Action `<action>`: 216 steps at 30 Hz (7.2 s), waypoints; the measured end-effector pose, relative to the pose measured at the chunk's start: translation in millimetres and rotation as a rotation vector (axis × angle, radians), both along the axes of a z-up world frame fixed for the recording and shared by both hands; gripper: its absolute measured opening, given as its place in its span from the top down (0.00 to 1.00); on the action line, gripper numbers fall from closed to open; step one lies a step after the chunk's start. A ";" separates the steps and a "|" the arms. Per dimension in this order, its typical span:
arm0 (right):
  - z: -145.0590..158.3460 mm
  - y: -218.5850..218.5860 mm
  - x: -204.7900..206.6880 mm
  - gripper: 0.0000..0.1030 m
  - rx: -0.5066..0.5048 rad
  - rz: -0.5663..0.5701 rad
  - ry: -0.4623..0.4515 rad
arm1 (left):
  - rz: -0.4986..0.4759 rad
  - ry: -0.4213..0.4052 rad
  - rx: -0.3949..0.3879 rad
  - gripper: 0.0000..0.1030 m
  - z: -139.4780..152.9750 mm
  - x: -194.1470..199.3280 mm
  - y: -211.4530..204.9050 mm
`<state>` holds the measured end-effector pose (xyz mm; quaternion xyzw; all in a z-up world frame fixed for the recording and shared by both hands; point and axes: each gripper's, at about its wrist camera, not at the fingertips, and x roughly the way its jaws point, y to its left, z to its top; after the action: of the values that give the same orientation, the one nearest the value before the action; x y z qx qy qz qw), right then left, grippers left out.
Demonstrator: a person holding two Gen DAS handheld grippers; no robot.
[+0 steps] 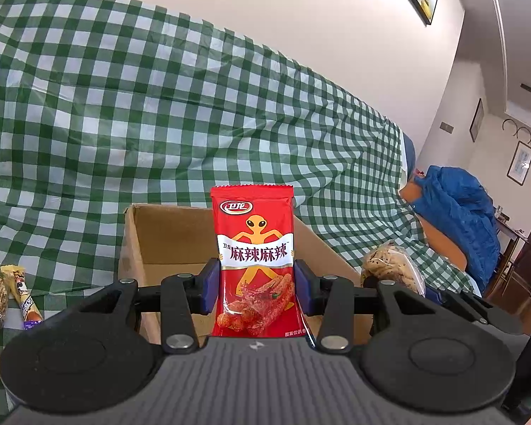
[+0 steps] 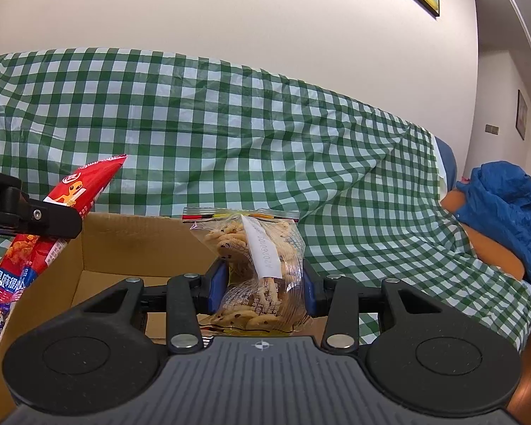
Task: Organize snacks
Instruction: 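Lower the red packet and cookie bag into the box and open both tools, then reach the left tool to the silver bar wrapper while the right tool reaches the purple candy bar, then grasp the silver wrapper with the left tool while the right tool grasps the purple candy bar, then lift the silver wrapper with the left tool while the right tool carries the purple bar toward the box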
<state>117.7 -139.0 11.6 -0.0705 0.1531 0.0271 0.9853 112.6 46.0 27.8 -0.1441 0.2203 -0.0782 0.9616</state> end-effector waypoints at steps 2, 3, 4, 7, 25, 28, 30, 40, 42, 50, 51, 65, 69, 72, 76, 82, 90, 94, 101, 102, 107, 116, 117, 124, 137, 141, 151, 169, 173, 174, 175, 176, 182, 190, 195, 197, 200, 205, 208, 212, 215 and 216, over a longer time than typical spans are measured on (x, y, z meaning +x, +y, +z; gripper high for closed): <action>0.4 -0.1 -0.4 0.57 -0.001 0.000 0.000 | 0.000 0.001 -0.001 0.53 -0.2 0.2 0.3; 0.6 0.0 -0.6 0.57 -0.001 0.000 0.000 | 0.000 0.002 -0.001 0.53 -0.1 0.4 0.4; 0.1 0.6 -1.2 0.57 -0.001 0.001 0.000 | 0.000 0.002 -0.002 0.53 0.1 0.7 0.6; -0.8 1.8 -2.9 0.57 -0.006 0.006 -0.001 | 0.000 0.002 -0.001 0.53 0.1 1.3 0.5; -0.2 6.6 -8.1 0.57 -0.041 0.032 -0.015 | -0.007 -0.002 -0.008 0.53 -0.4 4.4 -2.2; -0.4 6.7 -8.0 0.57 -0.041 0.034 -0.010 | -0.030 -0.015 -0.023 0.51 1.0 3.6 -3.4; -0.8 7.7 -7.6 0.56 -0.042 0.041 0.001 | -0.039 -0.023 -0.035 0.40 2.2 2.5 -3.4; 1.5 13.2 -10.2 0.33 -0.048 0.045 -0.009 | 0.010 -0.022 -0.060 0.52 4.4 -0.8 8.9; 1.9 14.0 -11.7 0.34 -0.045 0.047 -0.011 | 0.018 -0.029 -0.048 0.62 6.4 -3.5 11.0; 5.0 18.9 -17.4 0.43 -0.035 0.053 -0.022 | 0.029 -0.017 0.049 0.83 8.8 -35.7 17.3; 5.5 19.5 -19.4 0.46 -0.029 0.056 -0.023 | 0.023 -0.002 0.050 0.83 9.1 -38.0 19.3; 19.9 11.6 -57.9 0.47 0.016 0.120 -0.075 | 0.137 0.046 0.213 0.83 -1.9 -97.2 111.3; 24.9 7.5 -63.1 0.47 0.052 0.112 -0.070 | 0.259 0.264 0.080 0.83 -27.8 -92.6 160.2; 28.9 9.4 -66.0 0.47 0.062 0.118 -0.075 | 0.394 0.303 -0.108 0.83 -34.8 -105.1 205.1; 33.5 16.6 -69.4 0.47 0.062 0.141 -0.081 | 0.539 0.354 -0.321 0.83 -46.6 -118.9 252.0; 32.7 35.7 -74.2 0.49 0.062 0.206 -0.060 | 0.632 0.400 -0.411 0.83 -56.3 -126.0 273.1; 16.5 73.4 -85.7 0.60 0.007 0.371 -0.051 | 0.653 0.436 -0.375 0.83 -66.6 -116.9 270.5; 10.2 94.2 -86.5 0.60 -0.012 0.410 -0.044 | 0.663 0.454 -0.343 0.83 -71.3 -104.6 268.3; -10.8 144.9 -94.1 0.62 -0.084 0.492 -0.013 | 0.692 0.493 -0.263 0.82 -77.7 -92.2 270.6; -14.2 153.7 -95.6 0.62 -0.098 0.512 -0.012 | 0.694 0.497 -0.257 0.82 -78.8 -90.8 271.2; -28.2 187.6 -91.5 0.62 -0.144 0.568 0.001 | 0.702 0.512 -0.247 0.78 -83.8 -85.3 272.2; -64.0 220.3 -33.4 0.62 -0.090 0.473 0.243 | 0.711 0.559 -0.200 0.64 -94.0 -67.2 265.5; -68.1 223.0 -28.8 0.62 -0.088 0.468 0.265 | 0.711 0.563 -0.187 0.63 -95.0 -64.5 264.7; -93.5 241.1 -3.2 0.59 -0.098 0.480 0.404 | 0.713 0.639 -0.107 0.56 -108.9 -48.0 262.0; -107.2 236.6 13.1 0.76 -0.071 0.468 0.481 | 0.697 0.647 -0.030 0.64 -111.4 -45.9 256.5; -99.9 228.3 10.2 0.76 -0.055 0.462 0.463 | 0.694 0.636 -0.029 0.72 -108.6 -47.2 257.8; -89.5 226.2 -12.2 0.76 -0.094 0.535 0.417 | 0.662 0.607 -0.066 0.82 -101.6 -60.8 262.9; -87.4 202.8 -63.5 0.76 -0.218 0.656 0.532 | 0.611 0.646 0.154 0.67 -112.2 -34.5 238.0; -91.9 200.8 -74.4 0.76 -0.268 0.669 0.538 | 0.592 0.598 0.121 0.93 -101.5 -46.2 237.0; -91.6 199.4 -76.0 0.76 -0.270 0.671 0.539 | 0.582 0.585 0.112 0.93 -98.5 -49.8 236.5; -91.6 198.0 -76.2 0.76 -0.270 0.671 0.542 | 0.571 0.572 0.104 0.95 -95.6 -52.6 235.7; -91.5 196.4 -77.7 0.76 -0.271 0.670 0.545 | 0.558 0.565 0.094 0.95 -93.4 -56.2 235.1; -90.5 193.3 -89.5 0.76 -0.289 0.679 0.546 | 0.608 0.539 -0.138 0.91 -90.9 -84.9 261.3; -86.7 193.2 -89.5 0.62 -0.248 0.675 0.552 | 0.612 0.533 -0.148 0.61 -91.3 -79.1 263.1; -87.7 193.2 -82.3 0.59 -0.218 0.659 0.571 | 0.567 0.606 0.045 0.51 -102.3 -55.4 242.6; -89.2 193.1 -79.5 0.59 -0.216 0.652 0.579 | 0.550 0.661 0.133 0.51 -110.9 -46.2 232.6; -90.1 192.3 -76.6 0.57 -0.208 0.647 0.586 | 0.539 0.681 0.197 0.51 -116.5 -39.1 224.5; -90.9 195.9 -75.5 0.57 -0.217 0.646 0.576 | 0.531 0.671 0.221 0.67 -117.7 -41.0 220.0; -91.0 196.9 -76.7 0.57 -0.230 0.651 0.565 | 0.532 0.667 0.204 0.74 -115.3 -41.8 223.0; -90.8 196.8 -79.5 0.79 -0.238 0.668 0.554 | 0.536 0.652 0.158 0.77 -111.0 -45.7 227.5; -89.9 195.5 -80.3 0.81 -0.252 0.655 0.530 | 0.540 0.623 0.113 0.79 -105.5 -51.0 232.3; -89.1 194.5 -80.0 0.81 -0.250 0.649 0.521 | 0.542 0.612 0.093 0.79 -103.6 -52.5 234.0</action>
<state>37.7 55.5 -77.5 -0.2244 0.3689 0.3336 0.8380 60.1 280.0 -75.8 -0.1698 0.4534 0.2346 0.8429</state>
